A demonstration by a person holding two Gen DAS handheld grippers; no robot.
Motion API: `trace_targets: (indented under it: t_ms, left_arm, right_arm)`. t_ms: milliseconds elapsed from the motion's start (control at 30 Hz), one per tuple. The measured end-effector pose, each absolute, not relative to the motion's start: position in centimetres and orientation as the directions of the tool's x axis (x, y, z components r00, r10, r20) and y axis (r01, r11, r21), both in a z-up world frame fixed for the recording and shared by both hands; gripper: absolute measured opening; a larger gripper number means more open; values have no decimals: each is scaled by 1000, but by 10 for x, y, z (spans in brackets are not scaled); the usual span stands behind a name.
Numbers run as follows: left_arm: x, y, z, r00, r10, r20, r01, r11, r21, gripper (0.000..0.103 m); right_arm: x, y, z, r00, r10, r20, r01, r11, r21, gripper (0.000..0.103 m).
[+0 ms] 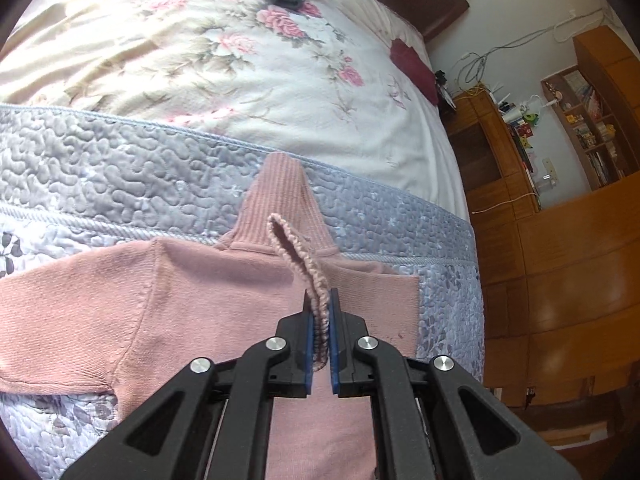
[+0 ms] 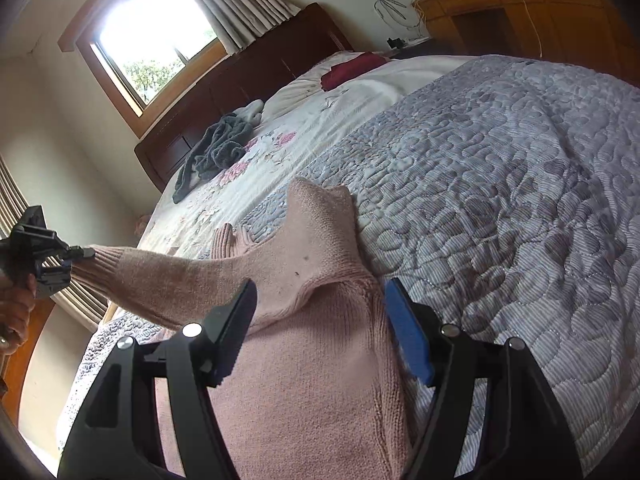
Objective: Fold small clothes
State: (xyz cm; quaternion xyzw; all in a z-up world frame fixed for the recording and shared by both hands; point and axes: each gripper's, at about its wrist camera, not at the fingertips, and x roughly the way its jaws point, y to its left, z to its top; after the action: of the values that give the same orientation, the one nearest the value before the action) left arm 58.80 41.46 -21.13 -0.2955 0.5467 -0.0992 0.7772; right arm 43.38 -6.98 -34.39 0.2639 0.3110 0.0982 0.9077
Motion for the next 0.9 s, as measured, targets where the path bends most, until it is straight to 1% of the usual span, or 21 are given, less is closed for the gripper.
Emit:
trace_targets:
  t_ms: [233,367,567,600,633,667,700,733,767,800,833,900]
  left_arm:
    - [569,482,-264,343,-450,-824,-307,775,-552,5]
    - [560,515,-303,292,-456,-841,-399,741,-540,5]
    - [556,538,-380,157,-442,-883,-477,749,-459,6]
    - [555,539,-389,135,-426,-894,-483,760,-435,6]
    - [556,539,-394,122,-407,-905,-481,774,-413,10]
    - [556,538,-392,127,-396,-910,-476,780,-406,10]
    - [556,537,-383,148,-358,-922,-471,794,-384,13]
    - [556,534,-368,179,-281,-943,-460,823,-333,30]
    - [554,529,-350,220,-205,-954,-438,853,-285,41]
    - [550,523,-333,278,-172,-945,-414,866,-280,55]
    - [546,516,-319,337,-196,-921,-386,863,-325,56]
    - [542,499,-313,389,-314,-866,-326,832,-448,56]
  right_arm:
    - [436,-68,-348,781,336,-526,-6,847,532,67]
    - [438,-67,-350,779,329,-535,-4,854,520,67]
    - [438,-63,-353,774,322,-546,-3,863,504,67]
    - [438,-63,-353,773,322,-547,-2,863,505,67]
    - [439,-63,-354,771,322,-549,-1,863,504,67]
    - [439,-63,-355,770,321,-551,0,864,503,67]
    - [440,-63,-355,768,322,-554,0,865,502,67]
    - [441,-63,-356,766,322,-556,-1,865,501,67]
    - [442,-63,-356,767,322,-555,-1,865,501,67]
    - [442,-63,-356,767,323,-555,-1,866,501,67]
    - [442,-63,-356,767,323,-554,-2,865,501,67]
    - [442,-62,-355,769,322,-552,-5,866,500,67]
